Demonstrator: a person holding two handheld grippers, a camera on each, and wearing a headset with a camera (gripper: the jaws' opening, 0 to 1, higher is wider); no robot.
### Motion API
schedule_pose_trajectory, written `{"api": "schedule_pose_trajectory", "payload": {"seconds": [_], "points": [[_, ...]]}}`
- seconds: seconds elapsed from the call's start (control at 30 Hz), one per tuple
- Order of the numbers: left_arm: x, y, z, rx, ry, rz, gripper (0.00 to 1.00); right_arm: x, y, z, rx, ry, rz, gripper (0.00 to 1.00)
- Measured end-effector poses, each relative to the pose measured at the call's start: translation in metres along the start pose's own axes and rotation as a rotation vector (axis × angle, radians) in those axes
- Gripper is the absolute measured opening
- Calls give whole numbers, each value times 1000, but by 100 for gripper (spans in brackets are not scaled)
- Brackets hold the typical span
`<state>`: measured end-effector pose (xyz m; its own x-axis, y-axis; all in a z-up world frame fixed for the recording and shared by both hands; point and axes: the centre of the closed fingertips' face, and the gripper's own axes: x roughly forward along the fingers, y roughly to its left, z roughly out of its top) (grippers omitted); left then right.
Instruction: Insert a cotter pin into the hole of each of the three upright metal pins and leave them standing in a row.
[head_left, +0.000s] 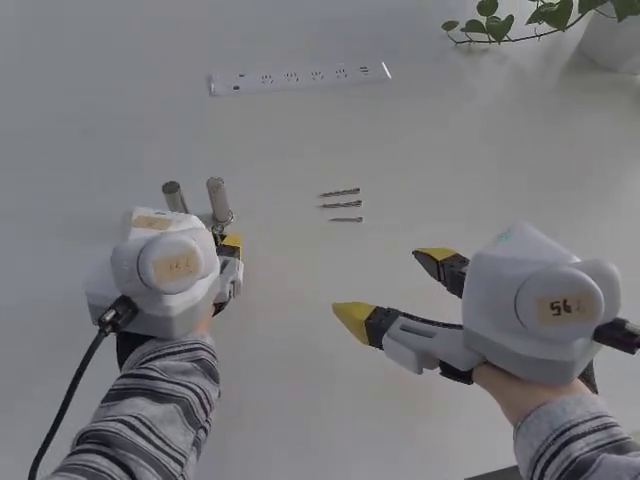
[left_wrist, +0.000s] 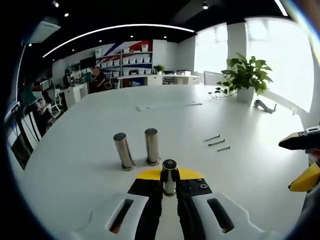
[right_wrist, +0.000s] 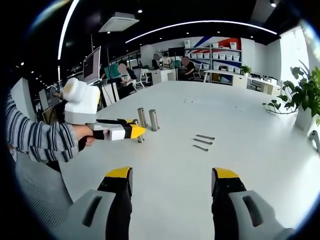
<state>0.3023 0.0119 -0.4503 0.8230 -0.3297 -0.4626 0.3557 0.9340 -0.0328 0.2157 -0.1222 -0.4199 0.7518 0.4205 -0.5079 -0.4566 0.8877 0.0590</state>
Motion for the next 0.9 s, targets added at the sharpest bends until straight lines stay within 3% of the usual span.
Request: {"api": "schedule_pose_trajectory", "payload": {"seconds": [0.1,0.3,0.8,0.9], "points": [[-1,-11,-3,-2,-1,-19,6,-1,0,-1,-1,4,-2,61],[-2,-21,-11,22,11,-16,6,-4,-2,-3,13,5,-10,60],[-8,-25,-14,46,-18,13,6,-4,0,-5,29,3,-6,60],[-7,-26,-17,46,-3,3,6,-4,-1,-5,31,5,-7,60]]}}
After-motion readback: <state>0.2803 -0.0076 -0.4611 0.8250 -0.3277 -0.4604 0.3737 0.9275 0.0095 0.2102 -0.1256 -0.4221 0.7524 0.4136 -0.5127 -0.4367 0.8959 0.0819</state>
